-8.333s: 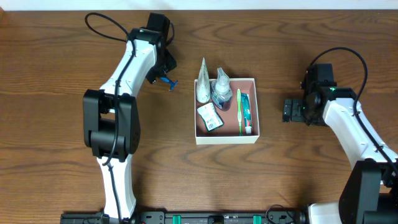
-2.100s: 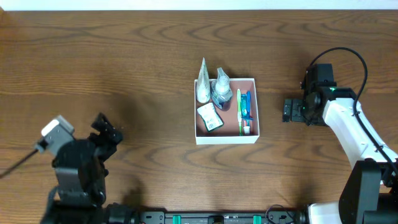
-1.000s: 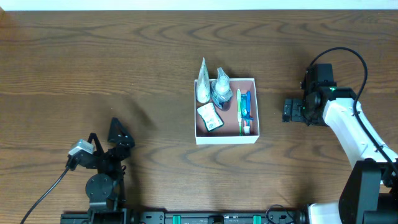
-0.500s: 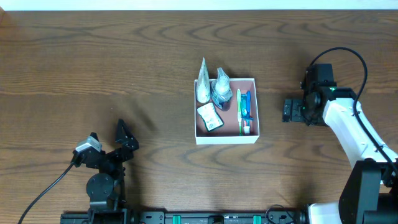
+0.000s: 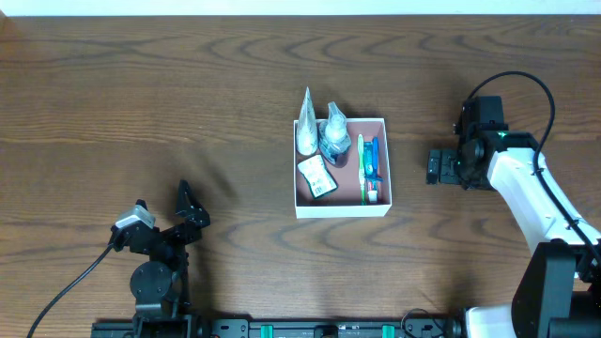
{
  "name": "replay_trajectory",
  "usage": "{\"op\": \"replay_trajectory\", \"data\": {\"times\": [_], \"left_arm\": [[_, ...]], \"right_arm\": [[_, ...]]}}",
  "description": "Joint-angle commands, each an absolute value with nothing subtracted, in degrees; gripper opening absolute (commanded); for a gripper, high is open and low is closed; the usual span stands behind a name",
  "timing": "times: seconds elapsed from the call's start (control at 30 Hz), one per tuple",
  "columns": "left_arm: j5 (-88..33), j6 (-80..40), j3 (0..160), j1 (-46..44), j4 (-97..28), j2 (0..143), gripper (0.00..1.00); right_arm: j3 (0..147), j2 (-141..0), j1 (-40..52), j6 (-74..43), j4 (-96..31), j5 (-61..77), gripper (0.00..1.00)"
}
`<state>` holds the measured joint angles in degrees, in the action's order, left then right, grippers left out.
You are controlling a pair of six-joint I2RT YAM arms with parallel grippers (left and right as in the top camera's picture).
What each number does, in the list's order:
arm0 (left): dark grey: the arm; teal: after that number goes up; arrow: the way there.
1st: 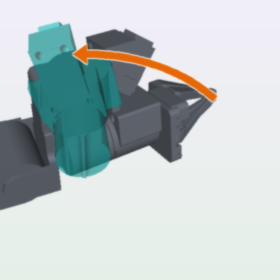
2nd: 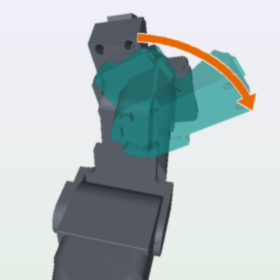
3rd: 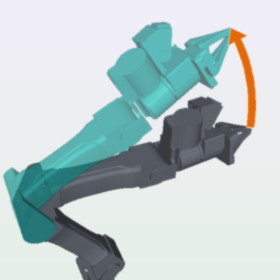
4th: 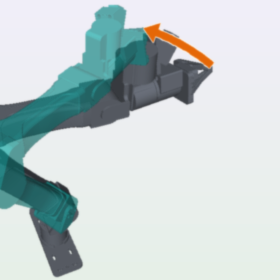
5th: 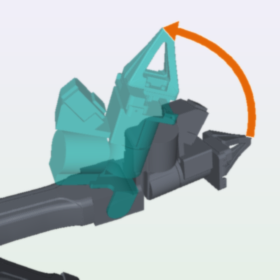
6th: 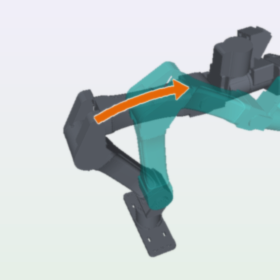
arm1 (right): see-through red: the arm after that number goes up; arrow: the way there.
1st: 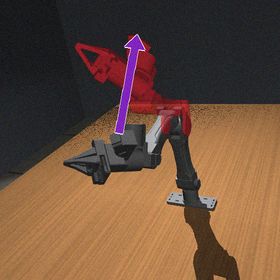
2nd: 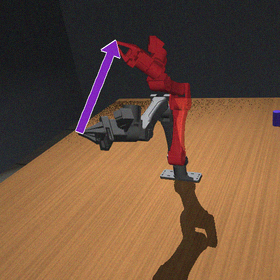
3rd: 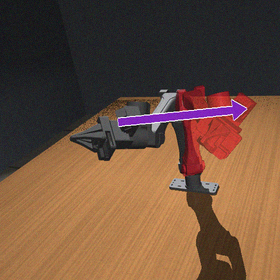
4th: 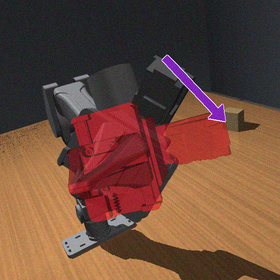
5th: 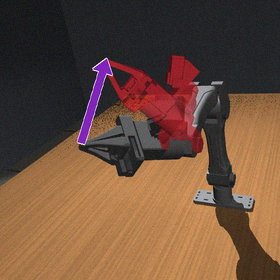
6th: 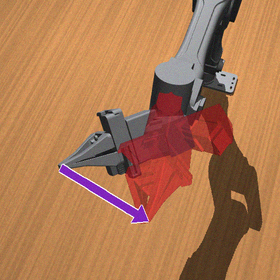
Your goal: Pack container
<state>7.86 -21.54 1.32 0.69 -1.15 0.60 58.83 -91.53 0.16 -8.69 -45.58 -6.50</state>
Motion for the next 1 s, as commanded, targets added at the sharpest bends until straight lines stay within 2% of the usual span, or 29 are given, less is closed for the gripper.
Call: {"op": "replay_trajectory", "data": {"times": [0.0,0.5,0.97], "left_arm": [[7.94,-20.4,0.25,0.56,-3.55,0.27,0.98],[7.92,-20.4,0.25,0.56,-3.53,0.27,0.98],[7.94,-20.4,0.25,0.56,-3.53,0.27,0.98]], "right_arm": [[58.92,-91.07,0.4,-8.27,-45.63,-7.27,0.99],[58.92,-90.21,0.45,-8.27,-45.65,-7.27,0.99],[58.89,-60.82,2.66,-4.62,-46.3,-8.4,0.99]]}}
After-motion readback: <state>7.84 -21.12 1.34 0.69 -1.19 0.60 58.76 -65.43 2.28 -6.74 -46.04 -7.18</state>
